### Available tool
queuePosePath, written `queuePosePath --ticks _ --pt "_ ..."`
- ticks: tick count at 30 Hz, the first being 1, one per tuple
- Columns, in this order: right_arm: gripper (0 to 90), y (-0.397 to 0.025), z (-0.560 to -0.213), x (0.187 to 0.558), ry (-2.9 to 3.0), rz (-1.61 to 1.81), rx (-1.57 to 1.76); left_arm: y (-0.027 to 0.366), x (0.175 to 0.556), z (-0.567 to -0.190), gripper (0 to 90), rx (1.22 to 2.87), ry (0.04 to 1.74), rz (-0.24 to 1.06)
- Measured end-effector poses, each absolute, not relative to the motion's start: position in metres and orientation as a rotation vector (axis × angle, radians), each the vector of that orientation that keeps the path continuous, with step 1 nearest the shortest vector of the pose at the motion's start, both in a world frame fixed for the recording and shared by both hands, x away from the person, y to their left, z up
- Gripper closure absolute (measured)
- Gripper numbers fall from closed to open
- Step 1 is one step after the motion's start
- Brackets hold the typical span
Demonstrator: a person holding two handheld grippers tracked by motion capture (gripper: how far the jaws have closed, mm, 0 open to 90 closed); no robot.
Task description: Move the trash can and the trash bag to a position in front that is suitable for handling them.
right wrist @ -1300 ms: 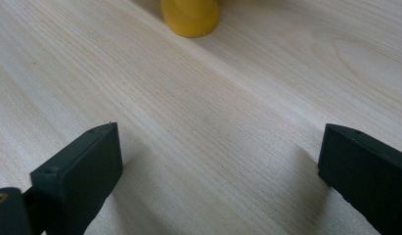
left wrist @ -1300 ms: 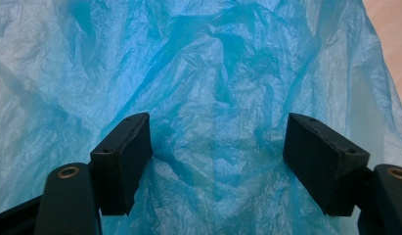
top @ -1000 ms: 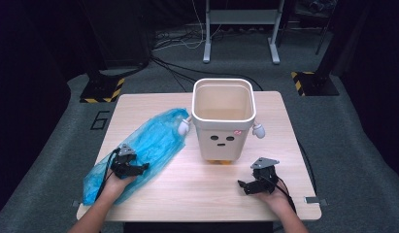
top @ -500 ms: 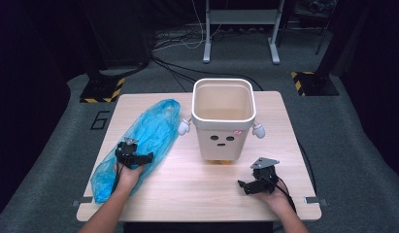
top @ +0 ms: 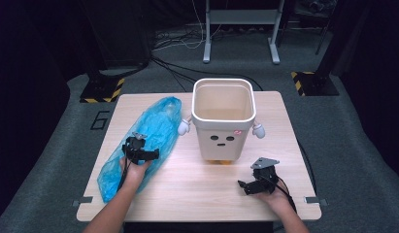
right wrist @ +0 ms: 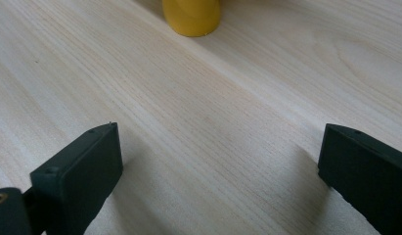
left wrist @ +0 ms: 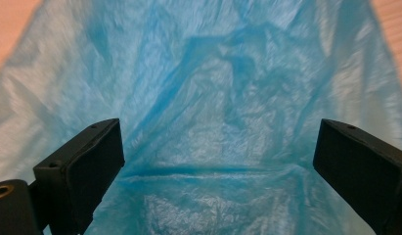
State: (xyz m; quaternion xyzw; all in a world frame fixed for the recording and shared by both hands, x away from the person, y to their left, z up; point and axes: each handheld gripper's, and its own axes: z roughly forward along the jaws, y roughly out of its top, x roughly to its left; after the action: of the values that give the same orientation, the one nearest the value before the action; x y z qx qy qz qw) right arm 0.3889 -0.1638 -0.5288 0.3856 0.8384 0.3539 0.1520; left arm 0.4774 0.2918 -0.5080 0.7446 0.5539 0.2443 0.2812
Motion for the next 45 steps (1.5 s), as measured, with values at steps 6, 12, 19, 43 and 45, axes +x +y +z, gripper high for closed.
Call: queuePosePath --ticks 6,12,19,43,45 --pt "1.7 -0.164 -0.529 0.389 2.405 1.013 1.104 0.314 0.472 -0.486 7.8 2.052 1.372 0.556" --pt "1.7 -0.164 -0.529 0.389 2.407 1.016 1.107 0.356 0.461 -0.491 14.4 2.143 1.230 0.461" --pt "1.7 -0.164 -0.529 0.389 2.405 1.013 1.101 0.369 0.455 -0.513 14.4 2.260 1.155 0.424" --pt "1.7 -0.164 -0.529 0.389 2.405 1.013 1.104 0.329 0.448 -0.522 13.2 1.956 1.530 0.585" --pt "1.7 -0.164 -0.529 0.389 2.405 1.013 1.101 0.330 0.448 -0.521 13.6 1.960 1.529 0.581"
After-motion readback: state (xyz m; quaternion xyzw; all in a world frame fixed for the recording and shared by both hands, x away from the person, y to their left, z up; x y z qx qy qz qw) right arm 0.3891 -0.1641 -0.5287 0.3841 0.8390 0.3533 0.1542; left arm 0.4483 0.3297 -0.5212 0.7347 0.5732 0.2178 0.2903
